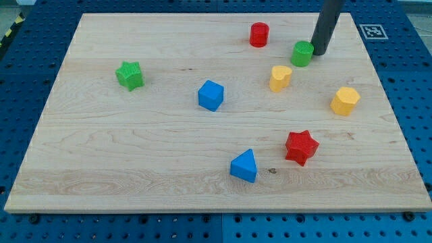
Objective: Move the green circle to the top center of the board
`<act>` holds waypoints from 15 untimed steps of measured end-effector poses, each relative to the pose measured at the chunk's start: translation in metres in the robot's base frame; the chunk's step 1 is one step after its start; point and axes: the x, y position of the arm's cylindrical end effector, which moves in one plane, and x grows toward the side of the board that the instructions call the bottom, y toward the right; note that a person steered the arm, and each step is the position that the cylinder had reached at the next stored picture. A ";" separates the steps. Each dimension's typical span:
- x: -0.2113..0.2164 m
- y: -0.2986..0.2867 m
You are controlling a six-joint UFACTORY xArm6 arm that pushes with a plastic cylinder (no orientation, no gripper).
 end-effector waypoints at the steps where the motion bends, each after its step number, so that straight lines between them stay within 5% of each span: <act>1: 0.005 -0.002; 15: 0.034 -0.101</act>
